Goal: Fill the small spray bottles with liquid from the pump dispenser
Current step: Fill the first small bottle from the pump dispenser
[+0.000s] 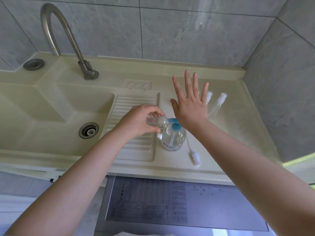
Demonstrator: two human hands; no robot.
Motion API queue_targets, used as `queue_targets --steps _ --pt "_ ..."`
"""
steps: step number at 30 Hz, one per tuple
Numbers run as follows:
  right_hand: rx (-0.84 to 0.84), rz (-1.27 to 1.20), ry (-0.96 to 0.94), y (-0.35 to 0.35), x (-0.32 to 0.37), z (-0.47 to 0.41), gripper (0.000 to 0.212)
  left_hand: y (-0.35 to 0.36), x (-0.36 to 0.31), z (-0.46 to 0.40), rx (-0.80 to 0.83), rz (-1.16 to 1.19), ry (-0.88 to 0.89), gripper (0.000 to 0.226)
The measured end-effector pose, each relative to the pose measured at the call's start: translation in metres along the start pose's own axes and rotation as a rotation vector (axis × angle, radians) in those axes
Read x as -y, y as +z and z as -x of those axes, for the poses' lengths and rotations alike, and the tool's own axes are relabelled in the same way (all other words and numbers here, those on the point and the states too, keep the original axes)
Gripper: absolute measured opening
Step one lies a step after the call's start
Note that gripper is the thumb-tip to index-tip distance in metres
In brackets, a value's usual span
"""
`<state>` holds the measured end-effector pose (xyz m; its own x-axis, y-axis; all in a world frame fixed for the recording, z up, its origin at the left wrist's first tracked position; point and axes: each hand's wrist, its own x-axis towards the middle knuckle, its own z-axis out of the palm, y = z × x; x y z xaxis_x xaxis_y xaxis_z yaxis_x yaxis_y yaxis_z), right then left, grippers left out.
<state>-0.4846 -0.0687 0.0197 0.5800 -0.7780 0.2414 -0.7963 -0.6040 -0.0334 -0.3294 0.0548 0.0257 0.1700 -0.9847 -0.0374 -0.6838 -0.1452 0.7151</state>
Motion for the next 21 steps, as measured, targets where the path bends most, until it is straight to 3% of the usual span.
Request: queue_targets --steps 4,11,15,21 --pt "0.079 -0.084 0.054 0.015 0.003 0.007 0.060 0.001 0.000 0.000 -0.001 0.004 -0.003 0.049" --pt "0.017 -0.022 0.036 0.001 -0.004 -0.003 0.064 0.000 0.001 0.001 -0.008 0.021 -0.007 0.049" --pt "0.126 -0.079 0.114 0.013 -0.006 0.003 0.059 0.000 0.000 0.000 -0.005 0.016 -0.015 0.049" --pt "-0.060 0.000 0.026 0.001 -0.002 -0.001 0.064 0.000 -0.002 0.001 -0.008 0.034 -0.006 0.049"
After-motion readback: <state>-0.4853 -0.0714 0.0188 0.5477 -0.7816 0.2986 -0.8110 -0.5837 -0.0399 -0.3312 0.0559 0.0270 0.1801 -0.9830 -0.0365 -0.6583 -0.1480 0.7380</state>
